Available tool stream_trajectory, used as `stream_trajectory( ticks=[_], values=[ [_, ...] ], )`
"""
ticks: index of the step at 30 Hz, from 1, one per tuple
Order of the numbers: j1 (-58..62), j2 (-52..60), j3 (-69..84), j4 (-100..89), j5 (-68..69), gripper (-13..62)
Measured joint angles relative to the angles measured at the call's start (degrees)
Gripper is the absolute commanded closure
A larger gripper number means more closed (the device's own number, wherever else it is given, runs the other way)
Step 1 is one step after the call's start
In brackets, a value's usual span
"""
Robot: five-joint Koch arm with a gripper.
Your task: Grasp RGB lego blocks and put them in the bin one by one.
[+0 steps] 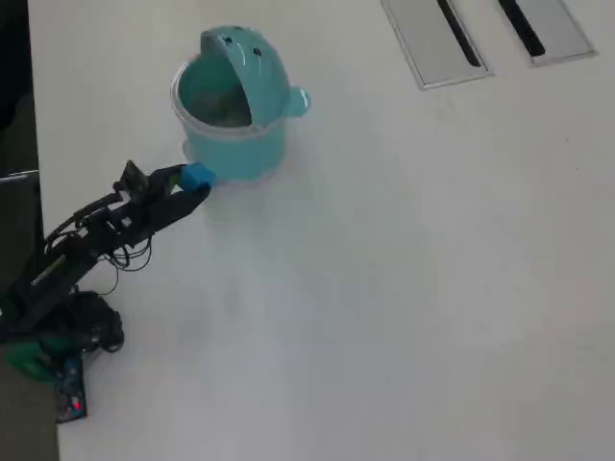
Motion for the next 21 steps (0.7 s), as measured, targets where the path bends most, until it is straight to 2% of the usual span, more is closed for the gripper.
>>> stream_trajectory(
  ticks=[4, 8, 15, 19, 21],
  values=[
    [-9.67, -8.61, -6.86, -0.97, -3.25, 46.8],
    [-12.39, -16.7, -16.96, -1.67, -6.42, 46.8],
    [-14.68, -29.18, -25.05, -4.39, -6.5, 46.8],
    [-18.28, -45.09, -44.74, -5.19, -6.5, 46.7],
    [-18.9, -47.9, -44.91, -5.27, -6.5, 42.5]
  ],
)
